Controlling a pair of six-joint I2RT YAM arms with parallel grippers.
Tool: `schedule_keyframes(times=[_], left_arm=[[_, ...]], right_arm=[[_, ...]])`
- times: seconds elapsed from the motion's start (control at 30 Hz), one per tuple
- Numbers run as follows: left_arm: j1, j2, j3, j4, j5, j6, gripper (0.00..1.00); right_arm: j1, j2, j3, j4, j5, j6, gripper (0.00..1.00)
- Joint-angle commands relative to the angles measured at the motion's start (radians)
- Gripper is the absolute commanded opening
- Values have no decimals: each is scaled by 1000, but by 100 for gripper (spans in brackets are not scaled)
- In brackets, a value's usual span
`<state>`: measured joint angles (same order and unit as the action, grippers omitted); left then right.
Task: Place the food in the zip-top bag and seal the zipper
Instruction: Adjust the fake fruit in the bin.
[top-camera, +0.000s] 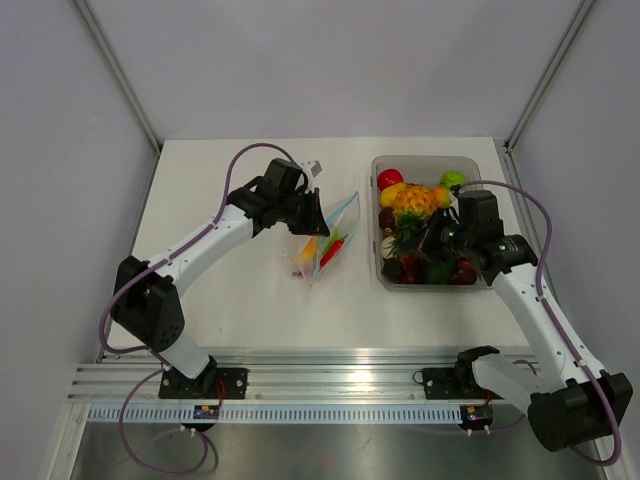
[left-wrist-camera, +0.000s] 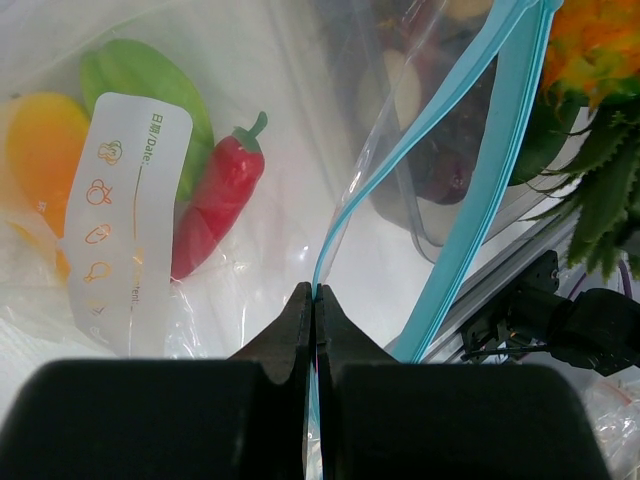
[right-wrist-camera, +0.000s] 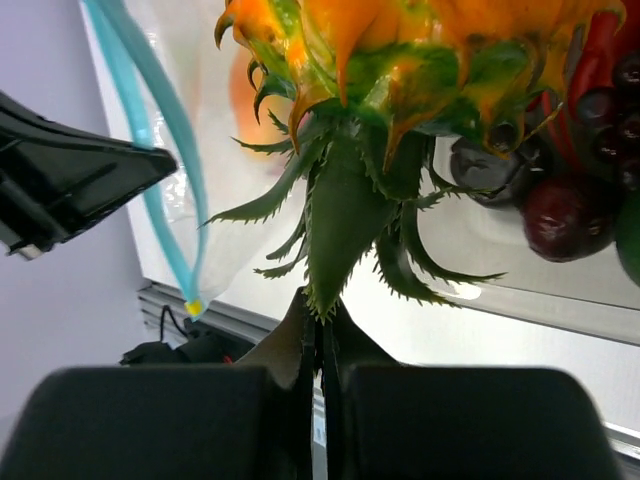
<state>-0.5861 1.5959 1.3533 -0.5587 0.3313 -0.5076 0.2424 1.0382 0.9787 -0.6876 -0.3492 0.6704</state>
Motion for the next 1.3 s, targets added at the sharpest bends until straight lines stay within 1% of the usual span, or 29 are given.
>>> schedule_keyframes(times=[0.0, 0.07, 0.13, 0.3, 0.4, 0.43, 0.5, 0.53, 0.6, 0.63, 0.67, 0.77, 0.83, 0.87, 0.9, 0.93, 1.07, 1.1, 1.17, 1.27], left_arm=[[-4, -24, 30, 14, -18, 4, 0], [-4, -27, 32, 8, -18, 6, 0], [-6, -30, 29, 6, -20, 6, 0], [-6, -37, 26, 6, -23, 12, 0], [-4, -37, 21, 9, -18, 9, 0], [-4, -37, 18, 13, -18, 9, 0], [-4, -40, 12, 13, -18, 7, 0], [-4, -43, 12, 13, -18, 9, 0], [-6, -50, 9, 6, -23, 15, 0], [-4, -53, 9, 3, -31, 18, 0], [-4, -62, 3, 0, -35, 21, 0], [-4, -73, -2, -3, -49, 24, 0], [-4, -74, -6, -3, -51, 20, 0], [-4, -74, -8, -1, -51, 17, 0], [-4, -76, -11, 2, -49, 17, 0], [-4, -77, -14, 2, -51, 17, 0], [-4, -86, -26, 8, -52, 15, 0], [-4, -88, -31, 11, -52, 12, 0], [-4, -88, -37, 19, -49, 6, 0], [-4, -88, -45, 23, -41, 4, 0]], right_arm=[[8, -10, 54, 28, -59, 60, 0], [8, -6, 52, 43, -111, 101, 0], [8, -13, 37, 57, -126, 142, 0], [8, -73, -55, 129, -157, 305, 0], [6, -115, -133, 212, -174, 432, 0], [2, -119, -170, 255, -181, 496, 0], [-9, -124, -205, 305, -198, 566, 0], [-14, -122, -244, 371, -224, 643, 0], [-35, -113, -290, 465, -263, 740, 0], [-40, -112, -332, 556, -281, 836, 0], [-43, -112, -348, 597, -281, 880, 0], [-48, -121, -367, 660, -223, 994, 5], [-60, -122, -364, 677, -171, 1046, 12], [-66, -118, -362, 680, -154, 1060, 17], [-72, -113, -360, 722, -139, 1069, 33], [-89, -107, -347, 730, -116, 1083, 39], [-135, -27, -321, 806, -109, 1117, 48], [-144, -11, -307, 850, -102, 1115, 52], [-169, 52, -279, 869, -96, 1089, 54], [-202, 153, -215, 870, -122, 1026, 55]])
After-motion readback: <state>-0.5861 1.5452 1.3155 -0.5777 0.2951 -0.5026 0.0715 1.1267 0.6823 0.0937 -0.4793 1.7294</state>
